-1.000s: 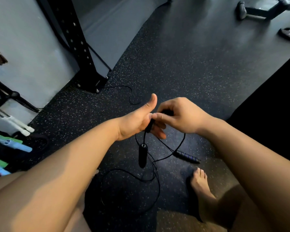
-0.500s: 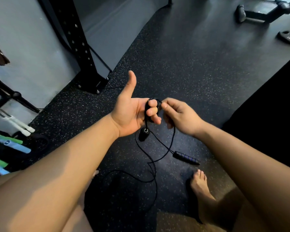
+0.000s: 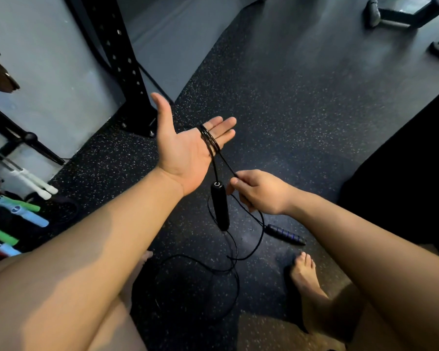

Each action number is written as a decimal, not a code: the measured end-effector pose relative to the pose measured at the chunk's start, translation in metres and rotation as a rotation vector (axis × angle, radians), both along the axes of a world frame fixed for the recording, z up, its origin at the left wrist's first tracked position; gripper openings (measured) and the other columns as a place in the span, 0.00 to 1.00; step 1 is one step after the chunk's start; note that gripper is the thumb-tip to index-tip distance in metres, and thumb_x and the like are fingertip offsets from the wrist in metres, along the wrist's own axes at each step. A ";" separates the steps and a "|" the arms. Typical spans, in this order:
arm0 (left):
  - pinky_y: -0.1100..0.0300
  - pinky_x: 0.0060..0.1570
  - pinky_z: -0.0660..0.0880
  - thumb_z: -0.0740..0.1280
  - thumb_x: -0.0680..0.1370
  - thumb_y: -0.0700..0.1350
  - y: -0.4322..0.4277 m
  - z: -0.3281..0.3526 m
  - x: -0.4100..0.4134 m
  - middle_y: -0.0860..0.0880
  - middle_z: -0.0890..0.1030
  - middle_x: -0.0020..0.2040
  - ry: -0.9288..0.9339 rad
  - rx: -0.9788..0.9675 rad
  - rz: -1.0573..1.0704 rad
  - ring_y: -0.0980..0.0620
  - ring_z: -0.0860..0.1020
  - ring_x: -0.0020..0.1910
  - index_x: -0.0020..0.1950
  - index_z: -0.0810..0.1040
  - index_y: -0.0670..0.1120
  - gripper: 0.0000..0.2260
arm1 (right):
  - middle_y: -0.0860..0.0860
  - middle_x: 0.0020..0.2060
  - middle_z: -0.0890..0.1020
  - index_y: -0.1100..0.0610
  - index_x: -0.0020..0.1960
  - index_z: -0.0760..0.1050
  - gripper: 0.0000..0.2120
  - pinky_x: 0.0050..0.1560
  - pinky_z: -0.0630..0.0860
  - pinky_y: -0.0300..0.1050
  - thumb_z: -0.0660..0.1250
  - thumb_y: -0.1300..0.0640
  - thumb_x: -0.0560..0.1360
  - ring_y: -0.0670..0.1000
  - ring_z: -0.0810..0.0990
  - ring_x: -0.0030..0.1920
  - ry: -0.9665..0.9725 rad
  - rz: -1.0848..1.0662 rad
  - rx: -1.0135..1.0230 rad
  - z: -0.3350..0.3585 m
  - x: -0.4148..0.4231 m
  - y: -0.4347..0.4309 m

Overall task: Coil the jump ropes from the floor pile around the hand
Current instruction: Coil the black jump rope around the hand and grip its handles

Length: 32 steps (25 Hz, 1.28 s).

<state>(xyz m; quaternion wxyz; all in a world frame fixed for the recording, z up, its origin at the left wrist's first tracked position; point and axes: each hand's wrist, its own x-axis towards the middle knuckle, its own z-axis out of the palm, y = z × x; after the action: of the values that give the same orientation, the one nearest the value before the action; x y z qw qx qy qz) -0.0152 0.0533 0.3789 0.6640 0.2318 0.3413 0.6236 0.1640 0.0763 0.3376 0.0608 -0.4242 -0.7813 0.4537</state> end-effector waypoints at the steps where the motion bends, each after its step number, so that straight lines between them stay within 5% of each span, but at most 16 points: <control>1: 0.44 0.77 0.64 0.46 0.69 0.80 0.002 -0.003 -0.001 0.36 0.81 0.65 0.130 -0.028 0.017 0.41 0.79 0.67 0.78 0.61 0.33 0.57 | 0.45 0.27 0.73 0.60 0.50 0.78 0.16 0.34 0.72 0.41 0.56 0.52 0.85 0.41 0.72 0.26 -0.035 0.038 0.052 0.004 0.000 -0.001; 3: 0.47 0.79 0.55 0.47 0.61 0.85 0.005 -0.010 -0.002 0.42 0.80 0.69 0.488 -0.091 -0.005 0.47 0.76 0.70 0.82 0.57 0.41 0.63 | 0.43 0.28 0.73 0.58 0.50 0.79 0.16 0.33 0.67 0.32 0.58 0.51 0.84 0.37 0.74 0.28 -0.087 0.130 0.210 0.015 0.001 -0.004; 5: 0.48 0.78 0.54 0.49 0.50 0.89 0.002 -0.017 0.002 0.53 0.81 0.66 0.827 -0.100 -0.096 0.52 0.75 0.70 0.81 0.63 0.46 0.69 | 0.42 0.30 0.75 0.57 0.48 0.81 0.16 0.34 0.67 0.31 0.59 0.50 0.84 0.36 0.75 0.32 -0.076 0.196 0.358 0.026 0.002 -0.007; 7: 0.46 0.78 0.57 0.48 0.48 0.90 -0.003 -0.024 0.004 0.56 0.82 0.61 0.987 -0.091 -0.248 0.54 0.75 0.68 0.75 0.73 0.47 0.68 | 0.40 0.29 0.75 0.56 0.45 0.80 0.15 0.34 0.66 0.30 0.61 0.50 0.83 0.34 0.76 0.32 -0.040 0.190 0.431 0.036 0.004 -0.005; 9: 0.42 0.77 0.61 0.47 0.53 0.89 -0.005 -0.026 0.007 0.48 0.85 0.60 1.020 -0.068 -0.403 0.51 0.79 0.65 0.64 0.82 0.49 0.60 | 0.39 0.30 0.77 0.54 0.43 0.78 0.14 0.34 0.67 0.29 0.62 0.50 0.83 0.34 0.76 0.32 0.014 0.126 0.460 0.042 0.008 0.001; 11: 0.42 0.74 0.65 0.46 0.57 0.88 -0.007 -0.021 0.010 0.47 0.87 0.51 1.007 -0.008 -0.500 0.49 0.83 0.58 0.56 0.84 0.51 0.53 | 0.43 0.31 0.79 0.54 0.42 0.80 0.15 0.33 0.67 0.31 0.62 0.48 0.83 0.39 0.77 0.33 0.043 0.048 0.503 0.044 0.015 0.010; 13: 0.52 0.65 0.71 0.46 0.57 0.86 -0.011 -0.012 0.014 0.50 0.86 0.37 0.974 0.015 -0.554 0.47 0.86 0.49 0.49 0.84 0.53 0.47 | 0.43 0.31 0.79 0.51 0.42 0.79 0.13 0.33 0.66 0.31 0.63 0.48 0.82 0.40 0.76 0.32 0.072 0.008 0.505 0.042 0.022 0.018; 15: 0.60 0.52 0.77 0.46 0.59 0.83 -0.016 -0.002 0.020 0.52 0.77 0.27 0.888 0.006 -0.629 0.45 0.83 0.39 0.44 0.79 0.52 0.41 | 0.46 0.30 0.78 0.51 0.42 0.77 0.13 0.32 0.67 0.36 0.64 0.46 0.81 0.44 0.74 0.31 0.082 -0.012 0.495 0.039 0.027 0.022; 17: 0.57 0.53 0.78 0.43 0.62 0.85 -0.018 0.001 0.023 0.52 0.70 0.24 0.759 -0.034 -0.663 0.44 0.79 0.33 0.40 0.74 0.48 0.43 | 0.47 0.29 0.75 0.55 0.43 0.77 0.15 0.33 0.67 0.39 0.63 0.45 0.81 0.45 0.71 0.30 0.096 -0.041 0.478 0.034 0.030 0.025; 21: 0.46 0.62 0.73 0.36 0.68 0.81 -0.015 0.003 0.024 0.51 0.64 0.26 0.437 -0.078 -0.578 0.45 0.75 0.31 0.36 0.72 0.46 0.42 | 0.45 0.29 0.71 0.58 0.42 0.75 0.19 0.34 0.68 0.41 0.58 0.45 0.83 0.42 0.70 0.29 0.138 -0.163 0.373 0.022 0.032 0.027; 25: 0.50 0.60 0.73 0.41 0.65 0.83 -0.014 0.006 0.017 0.49 0.70 0.33 0.111 -0.033 -0.419 0.43 0.78 0.40 0.43 0.73 0.44 0.45 | 0.44 0.29 0.73 0.57 0.45 0.77 0.22 0.37 0.80 0.58 0.54 0.43 0.84 0.46 0.73 0.32 0.093 -0.162 0.221 0.011 0.027 0.021; 32: 0.39 0.66 0.75 0.49 0.70 0.80 0.001 0.009 -0.008 0.42 0.78 0.48 -0.028 0.022 0.028 0.41 0.83 0.49 0.63 0.73 0.38 0.47 | 0.53 0.28 0.69 0.59 0.49 0.75 0.19 0.37 0.79 0.64 0.54 0.47 0.85 0.53 0.74 0.27 0.033 -0.012 -0.104 0.008 0.013 0.002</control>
<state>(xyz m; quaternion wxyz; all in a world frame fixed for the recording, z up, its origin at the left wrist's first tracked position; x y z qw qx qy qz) -0.0229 0.0543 0.3877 0.6574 0.2254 0.3283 0.6398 0.1772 0.0785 0.3457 0.0542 -0.4240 -0.7529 0.5004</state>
